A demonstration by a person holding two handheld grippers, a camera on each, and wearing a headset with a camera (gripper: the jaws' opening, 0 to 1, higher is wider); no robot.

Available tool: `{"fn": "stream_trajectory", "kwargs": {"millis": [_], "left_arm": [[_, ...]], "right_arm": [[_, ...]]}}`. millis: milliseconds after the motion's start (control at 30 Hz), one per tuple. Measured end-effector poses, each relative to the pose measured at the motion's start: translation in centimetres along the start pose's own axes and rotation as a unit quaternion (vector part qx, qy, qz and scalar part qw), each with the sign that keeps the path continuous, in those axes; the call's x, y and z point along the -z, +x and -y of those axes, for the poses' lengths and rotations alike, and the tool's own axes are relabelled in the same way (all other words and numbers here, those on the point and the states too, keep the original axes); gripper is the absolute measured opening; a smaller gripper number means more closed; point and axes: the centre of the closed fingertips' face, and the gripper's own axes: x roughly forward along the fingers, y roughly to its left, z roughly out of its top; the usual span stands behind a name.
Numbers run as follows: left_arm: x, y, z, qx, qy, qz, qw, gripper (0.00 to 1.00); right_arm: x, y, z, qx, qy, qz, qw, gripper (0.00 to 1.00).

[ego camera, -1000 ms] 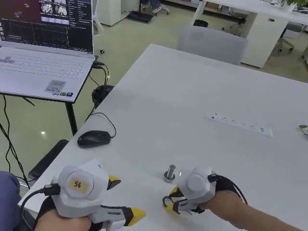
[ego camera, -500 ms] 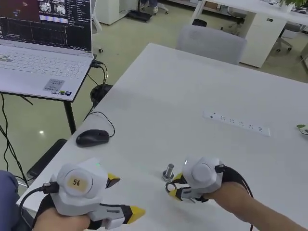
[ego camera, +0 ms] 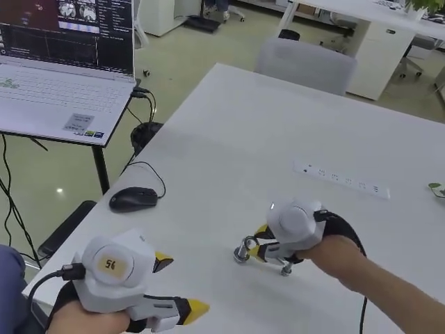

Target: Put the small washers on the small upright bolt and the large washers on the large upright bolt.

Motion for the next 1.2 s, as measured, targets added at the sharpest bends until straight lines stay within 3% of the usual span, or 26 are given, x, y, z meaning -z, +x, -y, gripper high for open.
{"fn": "stream_trajectory", "kwargs": {"millis": [533, 1200], "left_arm": [[-0.1, -0.1, -0.4, -0.003, -0.002, 0.0, 1.0, 0.61], [0.1, -0.1, -0.6, -0.004, -0.005, -0.001, 1.0, 0.61]], "right_arm": [[0.2, 1.3, 0.8, -0.018, 0.0, -0.029, 0.9994, 0.23], [0.8, 3.0, 0.3, -0.039, -0.005, -0.063, 0.9972, 0.23]]}}
